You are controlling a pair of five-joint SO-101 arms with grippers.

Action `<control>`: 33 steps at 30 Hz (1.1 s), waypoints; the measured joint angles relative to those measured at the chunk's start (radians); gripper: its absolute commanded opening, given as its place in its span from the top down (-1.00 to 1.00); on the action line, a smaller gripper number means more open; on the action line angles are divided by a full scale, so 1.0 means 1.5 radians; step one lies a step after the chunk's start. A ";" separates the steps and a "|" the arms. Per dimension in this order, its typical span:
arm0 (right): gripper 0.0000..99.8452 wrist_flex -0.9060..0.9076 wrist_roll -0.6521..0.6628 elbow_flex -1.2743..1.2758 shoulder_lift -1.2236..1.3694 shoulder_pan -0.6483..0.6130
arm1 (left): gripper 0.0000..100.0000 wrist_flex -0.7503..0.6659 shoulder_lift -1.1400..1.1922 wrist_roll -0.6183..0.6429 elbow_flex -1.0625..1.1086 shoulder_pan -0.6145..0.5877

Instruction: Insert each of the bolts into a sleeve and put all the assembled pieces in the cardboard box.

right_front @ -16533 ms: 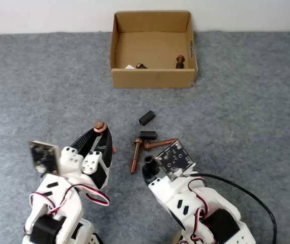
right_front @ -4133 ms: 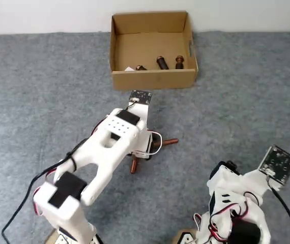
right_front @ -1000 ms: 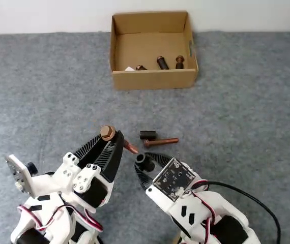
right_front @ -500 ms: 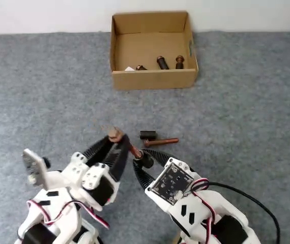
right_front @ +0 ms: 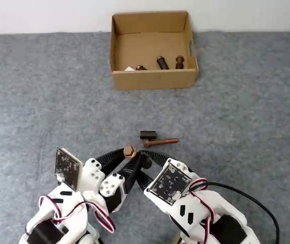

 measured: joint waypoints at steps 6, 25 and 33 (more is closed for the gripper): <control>0.98 0.000 0.011 0.001 0.002 0.001 | 0.54 0.049 -0.001 -0.012 -0.001 -0.006; 0.98 0.015 0.008 0.026 0.001 0.094 | 1.00 0.065 0.000 -0.018 -0.117 -0.046; 0.98 0.091 -0.122 0.026 0.001 0.249 | 0.99 0.065 0.000 -0.113 -0.042 -0.158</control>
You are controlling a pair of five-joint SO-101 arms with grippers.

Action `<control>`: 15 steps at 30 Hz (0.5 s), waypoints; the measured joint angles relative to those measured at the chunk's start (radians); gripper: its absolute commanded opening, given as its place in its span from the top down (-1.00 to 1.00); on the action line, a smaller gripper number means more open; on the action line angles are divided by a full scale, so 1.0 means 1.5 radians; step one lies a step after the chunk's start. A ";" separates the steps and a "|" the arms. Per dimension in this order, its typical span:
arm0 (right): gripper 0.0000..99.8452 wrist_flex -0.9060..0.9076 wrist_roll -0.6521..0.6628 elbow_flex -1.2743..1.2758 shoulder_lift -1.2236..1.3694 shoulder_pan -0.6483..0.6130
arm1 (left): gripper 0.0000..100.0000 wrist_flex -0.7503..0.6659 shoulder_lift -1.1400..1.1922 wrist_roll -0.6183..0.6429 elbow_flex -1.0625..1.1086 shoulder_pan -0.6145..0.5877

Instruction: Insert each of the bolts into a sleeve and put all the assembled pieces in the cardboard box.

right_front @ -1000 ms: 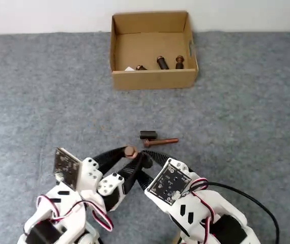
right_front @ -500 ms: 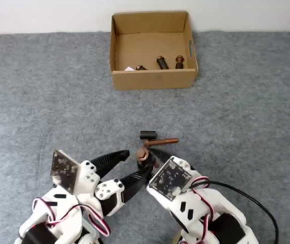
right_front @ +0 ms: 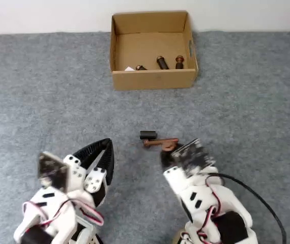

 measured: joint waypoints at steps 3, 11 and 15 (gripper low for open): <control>0.98 0.048 -0.058 0.000 0.000 0.075 | 0.99 0.000 0.000 -0.010 0.075 -0.059; 0.98 0.135 -0.132 -0.165 0.176 0.110 | 0.99 0.000 0.003 -0.013 0.261 -0.149; 0.98 0.135 -0.137 -0.311 0.359 0.107 | 0.99 -0.023 0.001 -0.014 0.321 -0.172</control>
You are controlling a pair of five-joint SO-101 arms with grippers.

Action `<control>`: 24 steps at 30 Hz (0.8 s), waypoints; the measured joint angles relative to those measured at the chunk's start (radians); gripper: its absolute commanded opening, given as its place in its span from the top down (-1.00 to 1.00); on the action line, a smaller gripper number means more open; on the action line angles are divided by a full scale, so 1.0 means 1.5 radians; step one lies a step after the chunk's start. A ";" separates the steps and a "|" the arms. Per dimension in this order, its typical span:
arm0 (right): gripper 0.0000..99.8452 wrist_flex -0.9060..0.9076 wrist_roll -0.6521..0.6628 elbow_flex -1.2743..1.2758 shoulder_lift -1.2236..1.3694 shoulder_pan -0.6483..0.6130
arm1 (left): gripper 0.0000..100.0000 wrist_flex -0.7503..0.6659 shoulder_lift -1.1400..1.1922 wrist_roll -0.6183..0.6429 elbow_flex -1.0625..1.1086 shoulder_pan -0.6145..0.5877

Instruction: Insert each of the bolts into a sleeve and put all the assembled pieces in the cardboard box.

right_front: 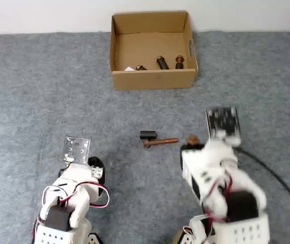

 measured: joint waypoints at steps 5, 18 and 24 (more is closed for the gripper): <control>0.98 0.000 0.000 -0.211 0.252 0.007 | 0.99 -0.013 0.000 0.001 0.004 -0.015; 0.98 -0.099 0.000 -0.773 0.845 0.005 | 0.99 -0.013 0.001 0.001 0.005 -0.015; 0.98 -0.239 0.000 -0.944 1.068 0.005 | 0.99 -0.013 0.001 0.001 0.005 -0.015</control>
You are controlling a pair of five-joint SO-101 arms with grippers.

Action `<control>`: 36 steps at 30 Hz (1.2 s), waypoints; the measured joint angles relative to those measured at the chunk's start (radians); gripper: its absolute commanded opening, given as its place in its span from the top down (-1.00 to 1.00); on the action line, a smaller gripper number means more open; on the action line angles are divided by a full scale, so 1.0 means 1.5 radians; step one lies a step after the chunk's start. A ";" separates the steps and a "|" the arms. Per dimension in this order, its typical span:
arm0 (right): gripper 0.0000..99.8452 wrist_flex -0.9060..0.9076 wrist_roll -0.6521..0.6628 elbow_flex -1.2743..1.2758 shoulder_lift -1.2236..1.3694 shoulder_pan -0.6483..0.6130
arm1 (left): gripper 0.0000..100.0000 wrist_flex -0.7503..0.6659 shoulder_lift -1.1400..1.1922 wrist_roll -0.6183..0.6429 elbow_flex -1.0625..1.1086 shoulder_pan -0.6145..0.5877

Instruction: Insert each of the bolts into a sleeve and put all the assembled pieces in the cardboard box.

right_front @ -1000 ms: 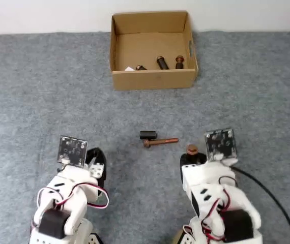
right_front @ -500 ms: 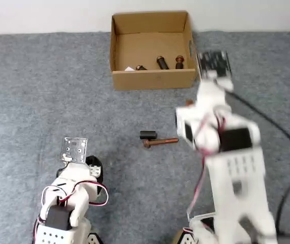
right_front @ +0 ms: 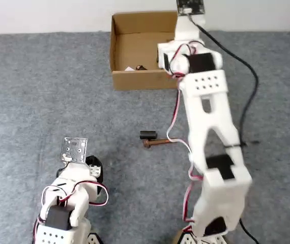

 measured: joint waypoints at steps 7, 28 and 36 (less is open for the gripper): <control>0.98 -0.163 0.003 -0.136 0.205 0.000 | 0.99 0.000 0.000 0.001 0.000 0.000; 0.70 -0.137 0.023 -0.416 0.539 -0.001 | 0.99 -0.006 0.000 0.081 0.000 0.000; 0.98 -0.131 0.079 -0.460 0.539 -0.001 | 0.99 -0.010 0.000 0.085 0.000 -0.003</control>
